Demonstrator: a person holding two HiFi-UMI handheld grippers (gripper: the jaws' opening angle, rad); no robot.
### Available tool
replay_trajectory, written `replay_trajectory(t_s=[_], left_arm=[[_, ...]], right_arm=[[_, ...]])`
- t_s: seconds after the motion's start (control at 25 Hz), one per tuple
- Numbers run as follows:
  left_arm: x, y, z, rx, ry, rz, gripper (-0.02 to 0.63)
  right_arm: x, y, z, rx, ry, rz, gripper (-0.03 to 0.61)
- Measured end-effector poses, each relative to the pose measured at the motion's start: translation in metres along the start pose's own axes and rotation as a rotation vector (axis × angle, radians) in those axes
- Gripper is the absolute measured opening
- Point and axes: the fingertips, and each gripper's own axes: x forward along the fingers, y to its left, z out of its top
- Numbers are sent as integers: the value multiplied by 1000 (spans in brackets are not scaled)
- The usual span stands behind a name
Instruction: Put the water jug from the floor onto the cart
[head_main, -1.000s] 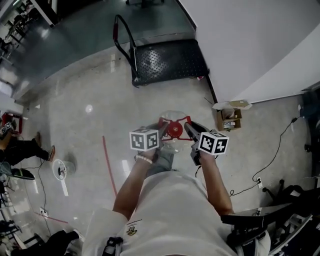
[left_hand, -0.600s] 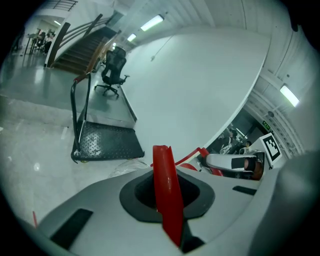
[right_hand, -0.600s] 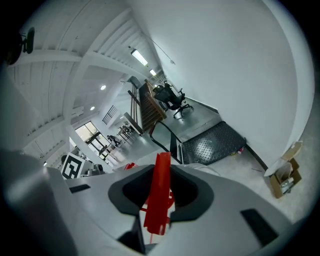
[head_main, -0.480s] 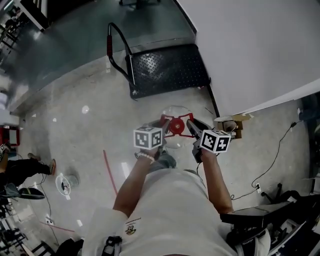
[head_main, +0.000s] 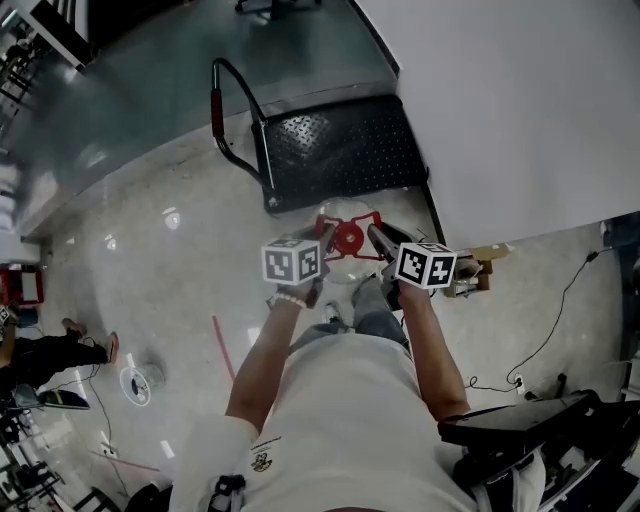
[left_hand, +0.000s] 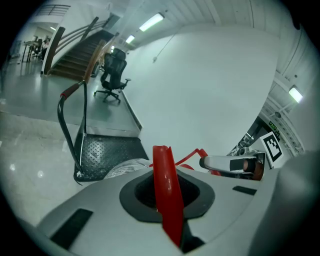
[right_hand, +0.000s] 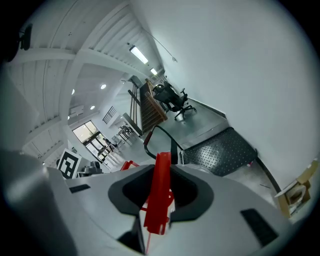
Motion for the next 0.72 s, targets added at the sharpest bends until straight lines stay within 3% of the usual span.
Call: replay_trajectory(t_s=[0.28,0.72], left_arm=[[62,53,66,-58,-3,39,28],[217,156,198,-149,-2,120,28]], right_arm=[[80,-35,70,-15,46,42,97],[243,-139,202,-36,199,77,97]])
